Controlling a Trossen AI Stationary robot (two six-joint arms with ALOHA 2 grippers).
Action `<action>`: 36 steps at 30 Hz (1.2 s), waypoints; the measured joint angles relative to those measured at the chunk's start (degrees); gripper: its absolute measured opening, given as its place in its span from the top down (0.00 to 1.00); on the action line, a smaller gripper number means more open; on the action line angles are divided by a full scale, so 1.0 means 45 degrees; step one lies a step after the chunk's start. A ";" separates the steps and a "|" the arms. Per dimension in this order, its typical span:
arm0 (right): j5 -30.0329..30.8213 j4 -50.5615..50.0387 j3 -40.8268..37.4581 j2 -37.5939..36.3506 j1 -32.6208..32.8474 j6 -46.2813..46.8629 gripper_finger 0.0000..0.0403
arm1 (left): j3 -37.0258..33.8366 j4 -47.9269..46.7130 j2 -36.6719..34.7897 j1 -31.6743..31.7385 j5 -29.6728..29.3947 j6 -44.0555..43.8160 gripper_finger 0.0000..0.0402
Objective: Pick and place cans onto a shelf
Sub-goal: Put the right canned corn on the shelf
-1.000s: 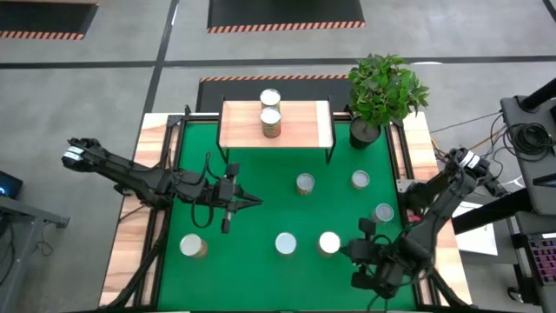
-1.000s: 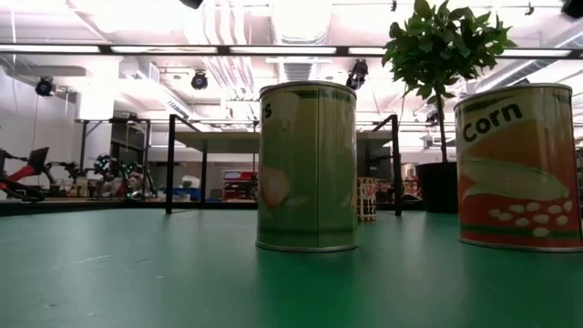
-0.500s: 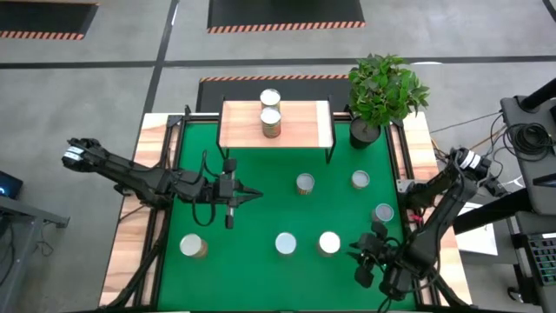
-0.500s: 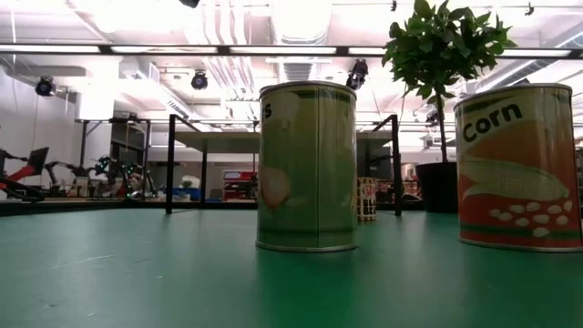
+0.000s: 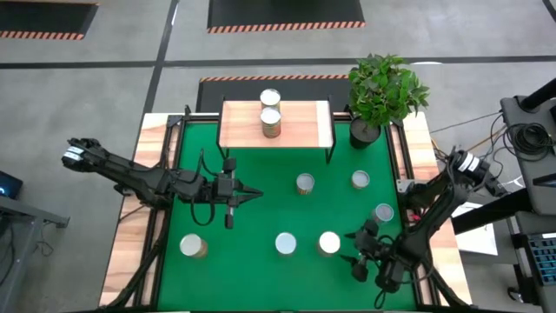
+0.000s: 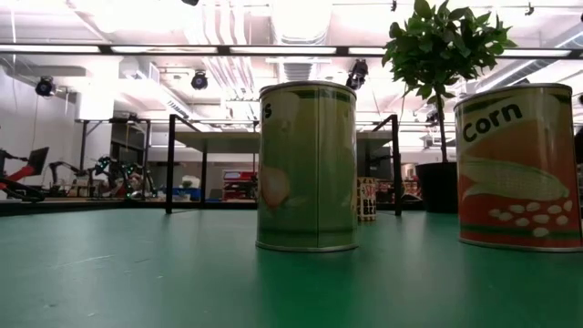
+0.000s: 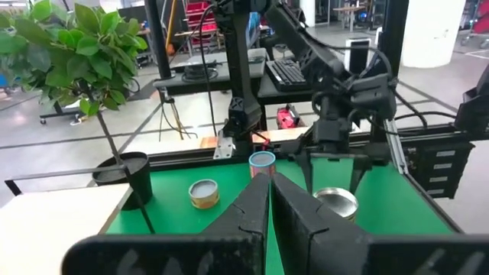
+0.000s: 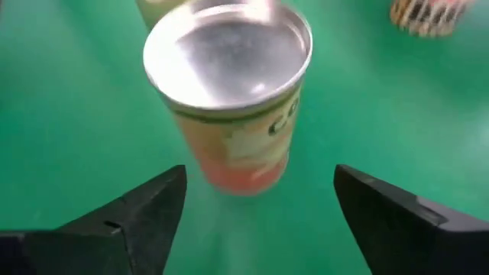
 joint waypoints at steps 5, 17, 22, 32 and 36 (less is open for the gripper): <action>0.0700 0.1984 -0.0477 0.0674 -0.0268 -0.1505 0.16 | 0.0001 0.0092 0.0000 -0.0004 -0.0005 -0.0290 1.00; 0.1245 0.3454 -0.0469 0.1528 -0.1087 -0.3821 0.19 | 0.0001 0.0573 0.0000 -0.0004 -0.0005 -0.0289 1.00; 0.1234 0.4291 -0.0469 0.1526 -0.1351 -0.4436 0.19 | 0.0001 0.0583 0.0000 -0.0004 -0.0005 -0.0291 1.00; 0.1341 0.5085 -0.0465 0.1526 -0.1816 -0.5632 0.22 | 0.0001 0.0568 0.0000 -0.0004 0.0000 -0.0284 1.00; 0.1336 0.5107 -0.0465 0.1517 -0.1826 -0.5628 0.30 | 0.0001 0.0564 0.0000 -0.0004 0.0005 -0.0280 1.00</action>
